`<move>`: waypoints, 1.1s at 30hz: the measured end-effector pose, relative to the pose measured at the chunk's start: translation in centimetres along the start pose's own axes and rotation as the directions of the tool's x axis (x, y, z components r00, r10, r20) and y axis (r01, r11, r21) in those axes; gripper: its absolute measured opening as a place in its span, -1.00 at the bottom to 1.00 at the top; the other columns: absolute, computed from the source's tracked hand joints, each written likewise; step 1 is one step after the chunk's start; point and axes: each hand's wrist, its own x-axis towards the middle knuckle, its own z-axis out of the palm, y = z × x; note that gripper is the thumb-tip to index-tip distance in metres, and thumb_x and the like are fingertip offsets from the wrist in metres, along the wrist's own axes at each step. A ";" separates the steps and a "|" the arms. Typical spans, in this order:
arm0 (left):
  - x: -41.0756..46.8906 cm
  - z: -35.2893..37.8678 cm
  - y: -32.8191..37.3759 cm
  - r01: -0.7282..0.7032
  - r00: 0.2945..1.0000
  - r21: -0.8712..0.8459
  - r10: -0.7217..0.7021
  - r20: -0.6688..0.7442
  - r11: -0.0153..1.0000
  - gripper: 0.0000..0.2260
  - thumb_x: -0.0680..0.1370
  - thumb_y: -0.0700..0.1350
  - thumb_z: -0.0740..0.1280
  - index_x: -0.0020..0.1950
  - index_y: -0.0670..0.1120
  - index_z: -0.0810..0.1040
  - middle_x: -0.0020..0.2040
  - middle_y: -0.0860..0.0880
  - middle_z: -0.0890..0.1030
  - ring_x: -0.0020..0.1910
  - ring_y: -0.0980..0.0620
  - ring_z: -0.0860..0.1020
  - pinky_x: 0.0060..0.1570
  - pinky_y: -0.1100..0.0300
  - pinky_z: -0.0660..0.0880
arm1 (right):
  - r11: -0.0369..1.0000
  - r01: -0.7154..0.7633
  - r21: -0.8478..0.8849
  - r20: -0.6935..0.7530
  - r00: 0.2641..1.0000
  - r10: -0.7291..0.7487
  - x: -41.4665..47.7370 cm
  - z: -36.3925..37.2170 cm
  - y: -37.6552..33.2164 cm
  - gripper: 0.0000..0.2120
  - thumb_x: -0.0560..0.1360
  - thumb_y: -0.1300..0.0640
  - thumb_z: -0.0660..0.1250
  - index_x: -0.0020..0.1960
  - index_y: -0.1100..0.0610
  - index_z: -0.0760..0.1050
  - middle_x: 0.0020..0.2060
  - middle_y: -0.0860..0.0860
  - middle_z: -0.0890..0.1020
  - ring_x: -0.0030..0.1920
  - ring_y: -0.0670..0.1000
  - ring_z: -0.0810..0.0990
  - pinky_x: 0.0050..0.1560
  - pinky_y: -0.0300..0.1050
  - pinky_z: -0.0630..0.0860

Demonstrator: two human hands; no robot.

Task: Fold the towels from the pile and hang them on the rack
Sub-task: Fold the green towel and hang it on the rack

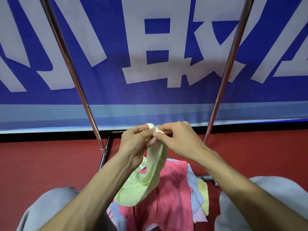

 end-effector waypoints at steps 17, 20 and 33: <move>0.6 -1.6 2.7 -0.215 0.964 0.348 0.142 0.224 0.912 -0.80 0.51 -0.36 0.32 0.09 -0.16 0.58 -0.16 -0.10 0.68 -0.18 0.02 0.64 -0.02 0.17 0.56 | 0.999 -0.036 -0.029 -0.044 0.998 0.035 1.1 -1.5 0.7 -0.84 0.52 0.13 0.24 -0.12 0.06 0.60 -0.36 -0.07 0.58 -0.30 -0.04 0.48 -0.17 -0.16 0.40; 1.5 -3.2 3.2 -0.465 0.879 0.758 0.342 0.333 0.456 -0.65 0.52 -0.29 0.34 0.25 0.00 0.53 0.11 -0.01 0.62 0.10 0.08 0.56 0.15 0.21 0.45 | 1.000 0.003 -0.004 -0.058 0.998 -0.003 1.0 -2.0 0.8 -0.82 0.55 0.15 0.21 -0.09 0.08 0.59 -0.30 -0.08 0.61 -0.23 -0.02 0.52 -0.10 -0.12 0.47; 2.7 -3.9 2.3 -0.612 0.786 0.784 -0.029 0.617 0.099 -0.75 0.43 -0.07 0.49 0.02 0.20 0.55 -0.06 0.17 0.64 -0.09 0.26 0.57 -0.03 0.27 0.48 | 0.975 0.132 0.179 -0.042 0.991 -0.126 1.2 -3.6 0.9 -0.74 0.52 0.31 0.25 -0.18 0.00 0.57 -0.26 -0.17 0.63 -0.17 -0.13 0.57 -0.03 -0.22 0.45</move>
